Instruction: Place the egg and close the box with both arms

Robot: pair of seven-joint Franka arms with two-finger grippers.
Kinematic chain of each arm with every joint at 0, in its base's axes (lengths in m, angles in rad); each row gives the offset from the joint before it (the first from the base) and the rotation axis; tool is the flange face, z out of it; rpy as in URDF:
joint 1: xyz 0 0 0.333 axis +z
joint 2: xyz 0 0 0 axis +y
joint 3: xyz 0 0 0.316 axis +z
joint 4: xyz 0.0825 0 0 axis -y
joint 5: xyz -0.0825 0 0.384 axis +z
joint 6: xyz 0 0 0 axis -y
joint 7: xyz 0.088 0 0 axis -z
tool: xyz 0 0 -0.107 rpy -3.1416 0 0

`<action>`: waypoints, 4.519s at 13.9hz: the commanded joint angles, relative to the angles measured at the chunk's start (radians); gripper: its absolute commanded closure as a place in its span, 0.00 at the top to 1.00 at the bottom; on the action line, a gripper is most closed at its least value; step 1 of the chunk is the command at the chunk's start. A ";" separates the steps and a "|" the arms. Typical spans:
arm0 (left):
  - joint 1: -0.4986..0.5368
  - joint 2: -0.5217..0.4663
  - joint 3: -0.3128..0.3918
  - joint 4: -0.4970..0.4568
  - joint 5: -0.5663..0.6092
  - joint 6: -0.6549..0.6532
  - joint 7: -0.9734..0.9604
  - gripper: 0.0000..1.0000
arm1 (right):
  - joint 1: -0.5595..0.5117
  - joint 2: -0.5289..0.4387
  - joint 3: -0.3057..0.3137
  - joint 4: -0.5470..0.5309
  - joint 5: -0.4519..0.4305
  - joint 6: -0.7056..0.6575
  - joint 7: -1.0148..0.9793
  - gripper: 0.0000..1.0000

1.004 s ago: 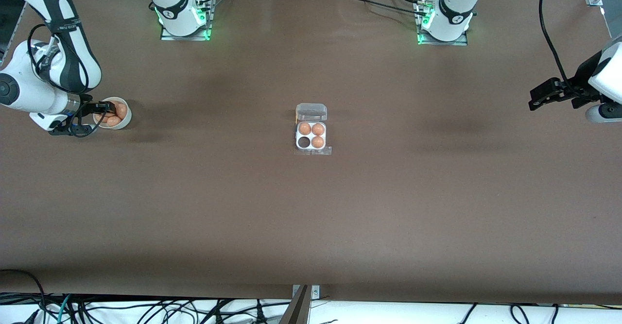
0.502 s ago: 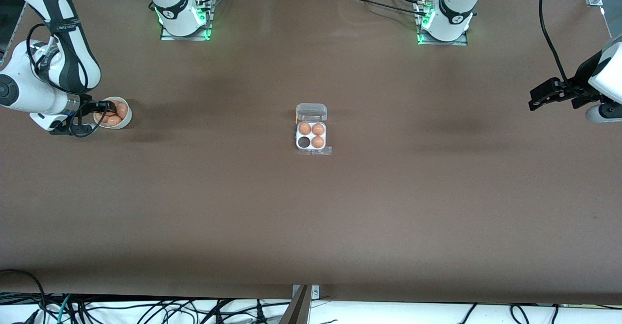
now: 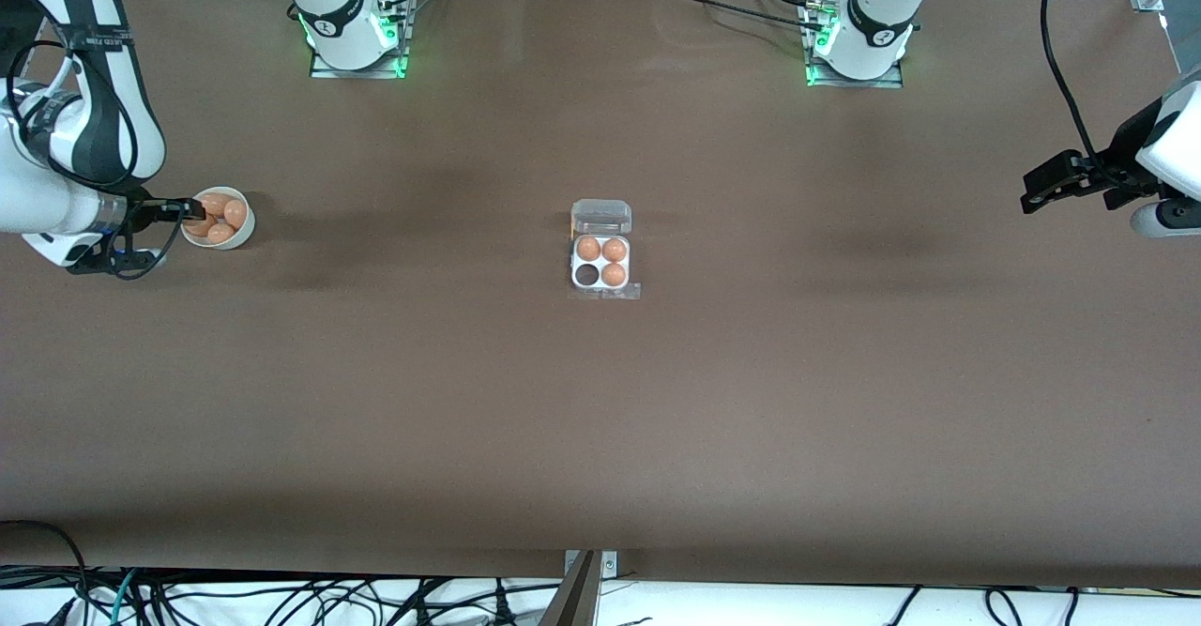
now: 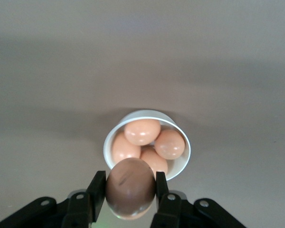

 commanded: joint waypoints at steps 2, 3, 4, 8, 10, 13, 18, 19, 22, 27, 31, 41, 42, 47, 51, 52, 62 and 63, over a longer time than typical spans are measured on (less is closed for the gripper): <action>0.007 0.008 -0.003 0.022 0.017 -0.014 0.021 1.00 | 0.161 0.018 0.001 0.134 0.011 -0.098 0.178 0.38; 0.007 0.008 -0.001 0.023 0.018 -0.014 0.023 1.00 | 0.215 0.031 0.001 0.160 0.028 -0.100 0.243 0.38; 0.007 0.008 -0.001 0.023 0.018 -0.014 0.021 1.00 | 0.268 0.049 0.001 0.185 0.058 -0.101 0.297 0.38; 0.007 0.008 -0.003 0.022 0.017 -0.014 0.021 1.00 | 0.457 0.176 0.001 0.337 0.206 -0.100 0.523 0.38; 0.005 0.008 -0.003 0.022 0.017 -0.014 0.020 1.00 | 0.531 0.259 0.001 0.433 0.293 -0.100 0.639 0.38; 0.005 0.008 -0.003 0.022 0.015 -0.014 0.021 1.00 | 0.650 0.389 0.003 0.573 0.373 -0.085 0.857 0.38; 0.005 0.008 -0.003 0.023 0.018 -0.016 0.020 1.00 | 0.741 0.511 0.070 0.702 0.379 0.009 1.120 0.38; 0.005 0.008 -0.003 0.023 0.018 -0.014 0.020 1.00 | 0.741 0.520 0.094 0.702 0.379 0.042 1.141 0.38; 0.005 0.008 -0.003 0.042 0.020 -0.016 0.017 1.00 | 0.741 0.545 0.153 0.704 0.379 0.142 1.201 0.38; 0.005 0.008 -0.004 0.042 0.018 -0.014 0.017 1.00 | 0.741 0.555 0.187 0.702 0.385 0.162 1.214 0.38; 0.005 0.008 -0.004 0.042 0.018 -0.014 0.017 1.00 | 0.741 0.554 0.187 0.699 0.431 0.150 1.217 0.38; -0.005 0.023 -0.004 0.034 0.009 -0.016 0.011 1.00 | 0.744 0.569 0.187 0.684 0.431 0.150 1.215 0.42; -0.005 0.023 -0.004 0.034 0.009 -0.016 0.014 1.00 | 0.744 0.574 0.187 0.684 0.431 0.150 1.217 0.57; -0.007 0.025 -0.006 0.033 0.008 -0.023 0.017 1.00 | 0.743 0.566 0.185 0.690 0.416 0.150 1.215 1.00; -0.047 0.052 -0.022 0.031 -0.046 -0.023 -0.011 1.00 | 0.715 0.545 0.153 0.696 0.419 0.150 1.207 1.00; -0.068 0.064 -0.029 0.031 -0.079 -0.025 -0.047 0.94 | 0.711 0.543 0.130 0.696 0.422 0.150 1.204 1.00; -0.422 0.218 -0.056 0.040 -0.342 -0.046 -0.500 0.10 | 0.702 0.445 -0.172 0.693 0.428 -0.069 0.967 1.00; -0.461 0.236 -0.056 0.040 -0.354 -0.046 -0.520 0.08 | 0.692 0.440 -0.189 0.693 0.428 -0.083 0.915 1.00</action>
